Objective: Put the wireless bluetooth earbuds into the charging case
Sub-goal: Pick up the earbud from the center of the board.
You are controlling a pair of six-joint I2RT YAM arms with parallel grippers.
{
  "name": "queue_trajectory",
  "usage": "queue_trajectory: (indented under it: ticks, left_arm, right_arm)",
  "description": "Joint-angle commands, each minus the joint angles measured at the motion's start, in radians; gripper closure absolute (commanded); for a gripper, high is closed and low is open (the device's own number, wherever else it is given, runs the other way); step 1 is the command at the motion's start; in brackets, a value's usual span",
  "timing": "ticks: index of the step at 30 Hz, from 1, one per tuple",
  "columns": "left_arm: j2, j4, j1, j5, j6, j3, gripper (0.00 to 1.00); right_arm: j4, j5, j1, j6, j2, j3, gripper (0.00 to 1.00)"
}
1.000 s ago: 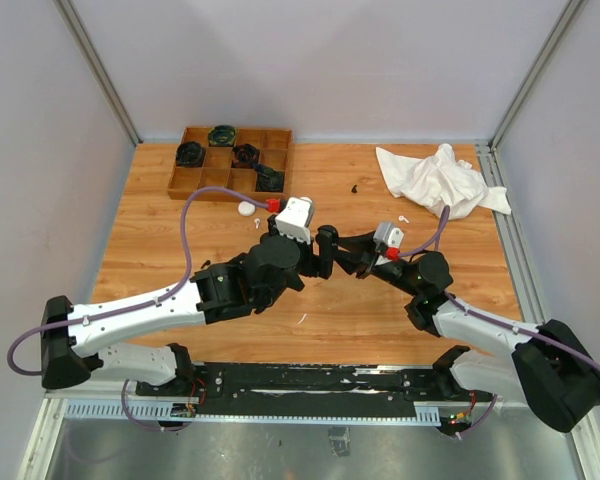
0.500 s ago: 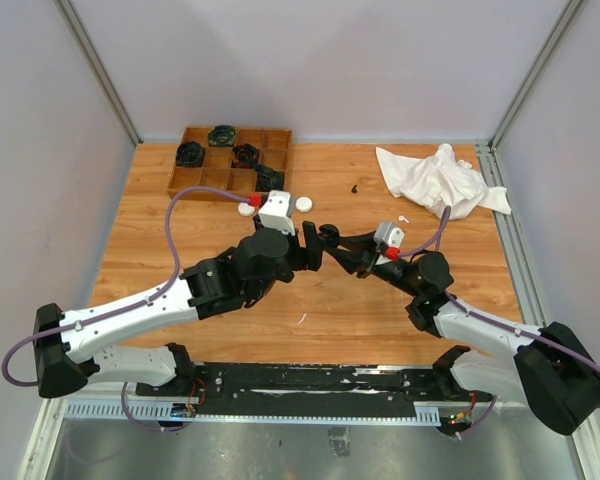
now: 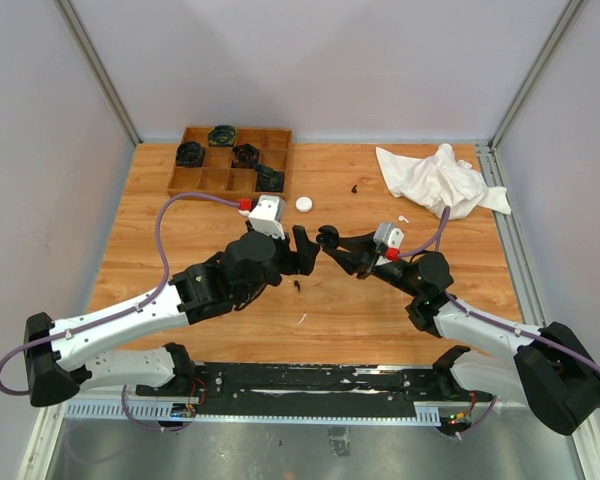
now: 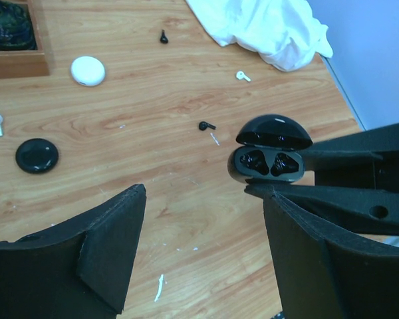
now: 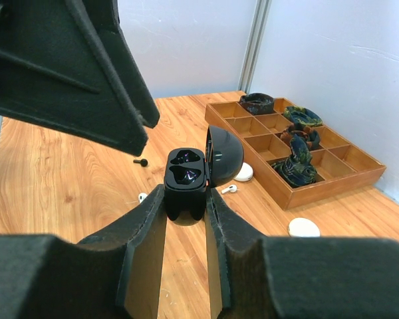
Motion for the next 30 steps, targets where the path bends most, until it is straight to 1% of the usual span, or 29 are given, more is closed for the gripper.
queue_trajectory:
  ticks: [1,3,5,9,13,18,21,25,30]
  left_arm:
    - [-0.044,0.071,0.006,0.071,0.007,-0.028,0.23]
    - [-0.058,0.085,0.008,0.07,0.003,-0.04,0.24]
    - [-0.063,0.061,0.014,0.041,-0.012,-0.04,0.25]
    - [-0.033,-0.083,0.071,0.018,-0.089,-0.029,0.26]
    - [-0.034,-0.152,0.131,0.027,-0.167,-0.077,0.26]
    - [-0.049,-0.127,0.267,0.117,-0.208,-0.17,0.27]
    - [-0.039,-0.139,0.329,0.129,-0.211,-0.185,0.27]
    - [-0.022,-0.199,0.422,0.121,-0.213,-0.198,0.27]
    - [-0.007,-0.24,0.564,0.135,-0.199,-0.22,0.28]
  right_arm:
    - [0.034,-0.002,0.02,-0.008,-0.004,-0.006,0.99]
    - [0.034,0.0,0.019,-0.009,-0.001,-0.006,0.99]
    - [0.025,0.017,0.019,-0.012,-0.003,-0.011,0.99]
    - [-0.082,0.069,0.02,-0.029,-0.035,-0.016,0.99]
    - [-0.175,0.105,0.019,-0.04,-0.086,-0.024,0.99]
    - [-0.229,0.13,0.019,-0.048,-0.107,-0.034,0.99]
    - [-0.236,0.128,0.018,-0.043,-0.106,-0.035,0.99]
    - [-0.25,0.126,0.019,-0.049,-0.11,-0.037,0.99]
    - [-0.248,0.106,0.018,-0.042,-0.112,-0.041,0.99]
